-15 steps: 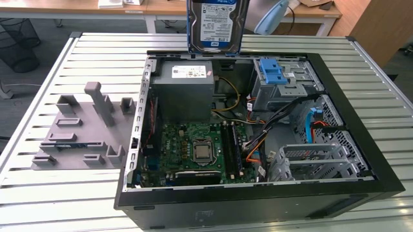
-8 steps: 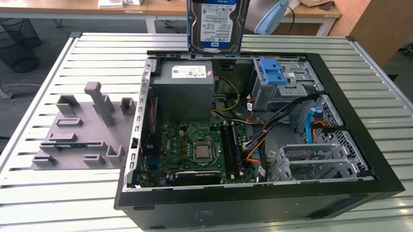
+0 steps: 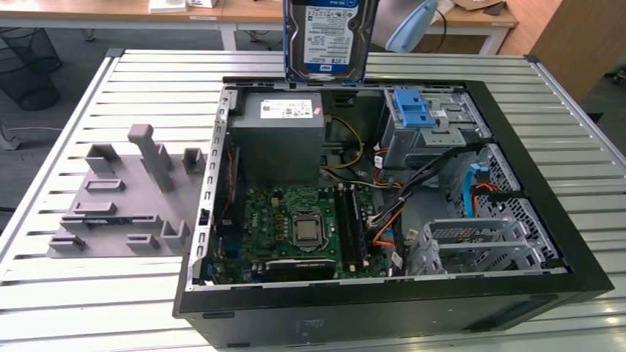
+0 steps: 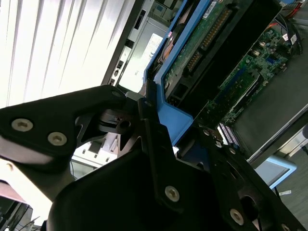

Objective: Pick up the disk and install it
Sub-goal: 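Pick up the disk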

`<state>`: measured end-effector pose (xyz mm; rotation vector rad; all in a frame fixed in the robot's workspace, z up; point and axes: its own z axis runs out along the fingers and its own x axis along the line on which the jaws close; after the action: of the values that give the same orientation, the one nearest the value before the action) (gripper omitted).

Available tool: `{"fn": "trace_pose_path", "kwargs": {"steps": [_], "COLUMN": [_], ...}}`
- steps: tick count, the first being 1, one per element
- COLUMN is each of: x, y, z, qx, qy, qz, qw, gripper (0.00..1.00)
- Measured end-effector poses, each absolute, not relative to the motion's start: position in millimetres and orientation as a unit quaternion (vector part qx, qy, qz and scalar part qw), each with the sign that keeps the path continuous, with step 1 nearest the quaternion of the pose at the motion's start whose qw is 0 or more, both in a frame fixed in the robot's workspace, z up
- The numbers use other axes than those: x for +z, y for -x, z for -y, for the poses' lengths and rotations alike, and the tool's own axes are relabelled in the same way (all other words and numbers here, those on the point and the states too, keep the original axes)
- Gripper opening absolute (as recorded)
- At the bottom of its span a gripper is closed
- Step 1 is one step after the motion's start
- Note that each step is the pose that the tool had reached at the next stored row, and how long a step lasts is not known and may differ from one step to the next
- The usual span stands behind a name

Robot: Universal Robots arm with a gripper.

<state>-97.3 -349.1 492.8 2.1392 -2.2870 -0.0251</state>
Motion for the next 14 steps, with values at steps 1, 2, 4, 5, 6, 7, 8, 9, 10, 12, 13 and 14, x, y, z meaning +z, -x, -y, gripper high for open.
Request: {"fn": "trace_pose_path", "kwargs": {"steps": [1,2,4,5,6,7,8,9,10,12,13,14], "x": [492.8,492.8,492.7,492.8,492.8,492.8,492.8,492.8,492.7,492.7,492.7,492.8], "y": [97.2,97.3,97.3,97.3,97.3,97.3,97.3,97.3,97.3,97.3,97.3,97.3], "z": [349.5,349.7,350.1,350.2,350.4,350.7,350.9,351.1,351.4,351.9,352.0,352.1], "qx": [-0.008,-0.008,-0.008,-0.008,-0.008,-0.008,-0.008,-0.008,-0.008,-0.008,-0.008,-0.008], "qy": [-0.683,-0.683,-0.683,-0.683,-0.683,-0.683,-0.683,-0.683,-0.683,-0.683,-0.683,-0.683], "qz": [0.730,0.730,0.730,0.730,0.730,0.730,0.730,0.730,0.730,0.730,0.730,0.730], "qw": [0.005,0.005,0.005,0.005,0.005,0.005,0.005,0.005,0.005,0.005,0.005,0.005], "gripper": [0.37,0.37,0.37,0.37,0.37,0.37,0.37,0.37,0.37,0.37,0.37,0.37]}}
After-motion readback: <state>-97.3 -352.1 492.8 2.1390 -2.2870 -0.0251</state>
